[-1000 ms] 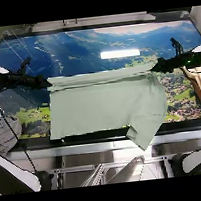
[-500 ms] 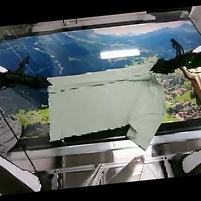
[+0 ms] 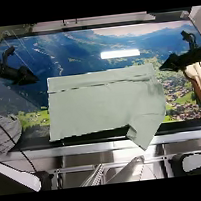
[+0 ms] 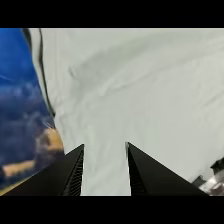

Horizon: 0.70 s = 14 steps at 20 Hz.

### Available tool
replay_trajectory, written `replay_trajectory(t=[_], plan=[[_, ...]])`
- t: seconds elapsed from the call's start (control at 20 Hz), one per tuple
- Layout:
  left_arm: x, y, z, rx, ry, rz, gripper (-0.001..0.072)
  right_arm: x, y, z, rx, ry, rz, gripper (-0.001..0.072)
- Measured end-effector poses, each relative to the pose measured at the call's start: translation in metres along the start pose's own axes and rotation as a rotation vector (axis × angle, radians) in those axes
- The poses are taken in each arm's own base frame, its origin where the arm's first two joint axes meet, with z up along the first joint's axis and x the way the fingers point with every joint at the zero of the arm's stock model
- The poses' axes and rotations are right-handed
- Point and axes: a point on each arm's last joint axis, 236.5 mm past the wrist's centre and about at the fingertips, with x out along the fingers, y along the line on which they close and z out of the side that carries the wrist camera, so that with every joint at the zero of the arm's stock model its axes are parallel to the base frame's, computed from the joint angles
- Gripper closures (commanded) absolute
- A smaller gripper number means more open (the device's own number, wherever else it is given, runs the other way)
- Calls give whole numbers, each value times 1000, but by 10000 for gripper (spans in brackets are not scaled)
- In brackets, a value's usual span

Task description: Fold the shirts.

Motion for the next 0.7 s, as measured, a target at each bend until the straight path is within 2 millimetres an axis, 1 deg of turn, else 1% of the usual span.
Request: replay_trajectory(t=[0.1,0.15,0.2,0.25,0.3,0.35,0.4,0.5,0.65,0.7], plan=[[-4,5,-45,-99,68,21,419,-9,9,-30,38,26,3,529],[-2,6,-73,-154,101,30,418,-11,14,-44,54,29,1,529],[2,8,-100,-203,130,39,365,-12,19,-59,66,26,-3,526],[9,7,-129,-250,157,38,365,-12,24,-72,75,19,-8,525],[18,6,-152,-288,172,39,362,-11,29,-85,82,9,-16,394],[29,6,-174,-320,189,44,167,-10,33,-95,86,-2,-24,273],[40,7,-191,-341,198,47,3,-10,36,-105,89,-12,-31,282],[62,7,-217,-355,216,59,15,-9,41,-119,94,-29,-38,282],[84,12,-239,-338,235,106,16,-10,47,-129,95,-45,-41,282],[89,9,-245,-339,247,102,17,-10,49,-130,95,-48,-40,282]])
